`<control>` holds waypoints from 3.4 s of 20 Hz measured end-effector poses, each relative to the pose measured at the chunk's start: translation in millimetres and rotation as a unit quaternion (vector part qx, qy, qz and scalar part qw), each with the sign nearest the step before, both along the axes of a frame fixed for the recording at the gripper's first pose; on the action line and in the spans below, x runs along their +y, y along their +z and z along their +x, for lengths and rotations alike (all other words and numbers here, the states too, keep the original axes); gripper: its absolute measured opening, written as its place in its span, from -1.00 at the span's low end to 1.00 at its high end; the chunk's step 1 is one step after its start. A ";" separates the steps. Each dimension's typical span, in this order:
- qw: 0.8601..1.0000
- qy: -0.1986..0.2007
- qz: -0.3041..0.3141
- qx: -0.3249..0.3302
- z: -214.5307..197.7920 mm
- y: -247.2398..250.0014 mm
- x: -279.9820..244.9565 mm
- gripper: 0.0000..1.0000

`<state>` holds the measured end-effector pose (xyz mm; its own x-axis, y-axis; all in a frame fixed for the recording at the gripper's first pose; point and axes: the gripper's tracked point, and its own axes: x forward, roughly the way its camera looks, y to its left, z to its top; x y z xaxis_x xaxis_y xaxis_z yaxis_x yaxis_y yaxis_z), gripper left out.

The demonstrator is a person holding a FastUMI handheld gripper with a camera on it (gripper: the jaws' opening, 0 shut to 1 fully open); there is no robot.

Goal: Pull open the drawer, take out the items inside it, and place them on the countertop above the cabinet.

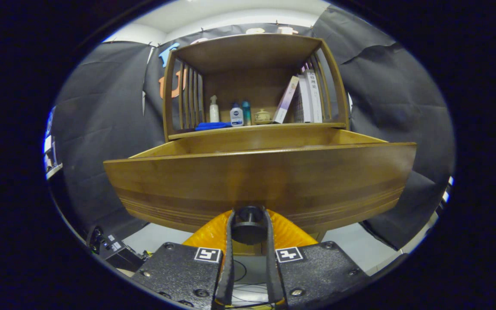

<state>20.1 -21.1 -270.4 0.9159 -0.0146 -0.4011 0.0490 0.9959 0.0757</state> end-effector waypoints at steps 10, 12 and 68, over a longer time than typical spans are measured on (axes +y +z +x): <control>0.999 0.022 -0.016 0.021 -11.0 -7.9 3.9 0.01; 0.999 0.034 -0.032 0.026 -14.6 -3.2 1.7 0.14; 0.860 0.046 -0.036 0.508 126.8 -30.7 1.1 0.01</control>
<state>146.8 -20.0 -301.1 0.0927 -0.0184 -0.9955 -0.0255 0.9995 -0.0209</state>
